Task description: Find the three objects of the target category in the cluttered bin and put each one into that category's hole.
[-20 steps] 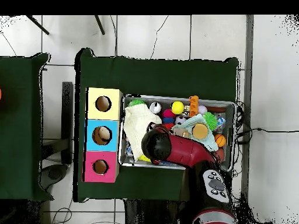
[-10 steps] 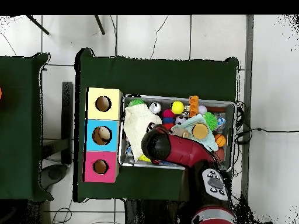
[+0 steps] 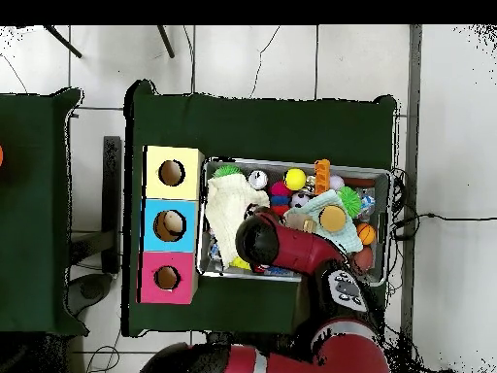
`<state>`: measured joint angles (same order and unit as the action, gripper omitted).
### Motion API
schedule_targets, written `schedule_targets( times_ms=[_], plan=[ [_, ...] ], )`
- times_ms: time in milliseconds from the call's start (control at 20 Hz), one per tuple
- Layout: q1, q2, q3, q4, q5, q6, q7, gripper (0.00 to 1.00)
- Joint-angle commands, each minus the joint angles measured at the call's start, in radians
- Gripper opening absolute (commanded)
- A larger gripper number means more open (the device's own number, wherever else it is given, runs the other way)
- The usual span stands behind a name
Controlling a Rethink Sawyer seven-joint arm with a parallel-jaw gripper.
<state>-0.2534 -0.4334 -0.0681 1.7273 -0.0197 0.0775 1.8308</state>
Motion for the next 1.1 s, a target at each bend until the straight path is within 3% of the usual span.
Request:
schedule_targets(
  times_ms=[50, 700, 750, 1100],
  plan=[
    [0.017, 0.082, 0.003, -0.089, -0.024, -0.054, 0.107, 1.0],
    [0.027, 0.013, -0.008, -0.055, -0.048, -0.007, 0.077, 1.0],
    [0.053, 0.016, -0.042, -0.059, -0.041, -0.002, 0.085, 0.0],
    [0.068, 0.014, -0.061, -0.052, -0.029, -0.013, 0.103, 0.0]
  ],
)
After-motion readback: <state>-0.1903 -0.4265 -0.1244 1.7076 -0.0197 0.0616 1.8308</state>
